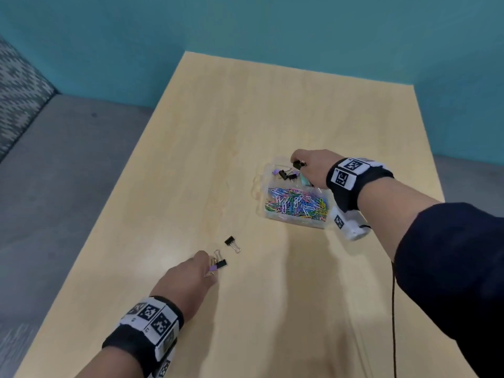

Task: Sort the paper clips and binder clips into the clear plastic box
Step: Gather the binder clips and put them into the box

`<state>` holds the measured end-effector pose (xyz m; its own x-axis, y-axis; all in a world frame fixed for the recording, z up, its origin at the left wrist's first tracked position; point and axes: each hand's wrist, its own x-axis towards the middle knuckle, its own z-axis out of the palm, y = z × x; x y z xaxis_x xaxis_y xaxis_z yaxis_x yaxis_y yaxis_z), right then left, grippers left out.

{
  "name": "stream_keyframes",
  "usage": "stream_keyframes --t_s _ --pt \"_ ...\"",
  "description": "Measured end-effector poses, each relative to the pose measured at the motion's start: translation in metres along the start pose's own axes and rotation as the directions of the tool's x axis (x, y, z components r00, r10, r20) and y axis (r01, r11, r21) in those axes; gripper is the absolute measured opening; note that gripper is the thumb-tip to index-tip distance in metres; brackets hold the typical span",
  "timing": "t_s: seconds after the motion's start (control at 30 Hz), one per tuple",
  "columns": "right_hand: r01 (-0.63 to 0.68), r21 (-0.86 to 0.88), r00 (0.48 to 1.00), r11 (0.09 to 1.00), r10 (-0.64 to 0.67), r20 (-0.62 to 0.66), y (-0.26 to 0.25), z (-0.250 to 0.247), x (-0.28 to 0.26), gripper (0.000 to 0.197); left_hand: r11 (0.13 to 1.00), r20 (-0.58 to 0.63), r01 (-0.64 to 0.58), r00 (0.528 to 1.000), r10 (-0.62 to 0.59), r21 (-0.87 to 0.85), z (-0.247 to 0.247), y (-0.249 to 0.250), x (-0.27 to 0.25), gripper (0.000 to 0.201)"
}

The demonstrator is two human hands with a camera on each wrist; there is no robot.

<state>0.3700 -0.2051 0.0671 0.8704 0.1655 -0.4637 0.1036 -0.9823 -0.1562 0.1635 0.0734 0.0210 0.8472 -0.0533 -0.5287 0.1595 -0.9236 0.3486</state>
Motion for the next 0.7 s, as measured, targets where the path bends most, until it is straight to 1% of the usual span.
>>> stream_keyframes --t_s 0.1,0.13,0.17,0.23,0.27,0.3,0.33,0.4,0.47,0.6,0.7 --pt "0.053 -0.103 0.998 0.993 -0.049 0.041 0.001 -0.001 0.003 0.057 0.999 0.007 -0.014 1.000 0.014 0.047 0.003 -0.002 0.001 0.029" --pt "0.052 -0.120 0.999 0.991 -0.050 0.020 0.001 -0.003 -0.002 0.061 0.999 0.003 -0.007 1.000 0.007 0.046 0.004 -0.002 0.001 0.026" --pt "0.047 -0.127 0.998 0.991 -0.052 -0.031 0.000 -0.005 -0.008 0.059 0.999 -0.004 0.010 1.000 -0.010 0.036 0.005 -0.003 0.001 0.021" --pt "0.055 -0.090 0.981 0.994 -0.071 -0.180 -0.004 -0.005 -0.027 0.047 0.998 -0.018 0.049 0.999 -0.049 -0.029 0.006 -0.005 0.001 0.015" --pt "0.078 -0.042 0.965 0.996 -0.086 -0.249 -0.008 0.000 -0.038 0.039 0.995 -0.049 0.054 0.997 -0.058 -0.080 0.005 -0.006 0.001 0.014" --pt "0.117 0.016 0.949 0.993 -0.107 -0.296 -0.012 0.008 -0.048 0.032 0.989 -0.098 0.054 0.993 -0.068 -0.141 0.001 -0.006 0.001 0.014" --pt "0.159 0.074 0.944 0.984 -0.130 -0.304 -0.017 0.019 -0.058 0.025 0.978 -0.151 0.044 0.986 -0.076 -0.202 -0.007 -0.003 0.004 0.015" --pt "0.219 0.185 0.958 0.958 -0.175 -0.225 -0.029 0.047 -0.077 0.011 0.958 -0.211 -0.004 0.976 -0.060 -0.288 -0.028 0.010 0.017 0.016" --pt "0.241 0.272 0.969 0.932 -0.215 -0.122 -0.039 0.076 -0.093 0.008 0.950 -0.211 -0.073 0.977 0.008 -0.303 -0.053 0.036 0.039 0.012" --pt "0.193 0.344 0.977 0.919 -0.214 0.022 -0.048 0.121 -0.122 0.010 0.960 -0.192 -0.248 0.956 0.220 -0.132 -0.087 0.102 0.100 0.010" --pt "0.167 0.436 0.969 0.884 -0.228 0.092 -0.047 0.145 -0.138 0.009 0.948 -0.119 -0.318 0.942 0.314 -0.020 -0.094 0.150 0.146 0.016"
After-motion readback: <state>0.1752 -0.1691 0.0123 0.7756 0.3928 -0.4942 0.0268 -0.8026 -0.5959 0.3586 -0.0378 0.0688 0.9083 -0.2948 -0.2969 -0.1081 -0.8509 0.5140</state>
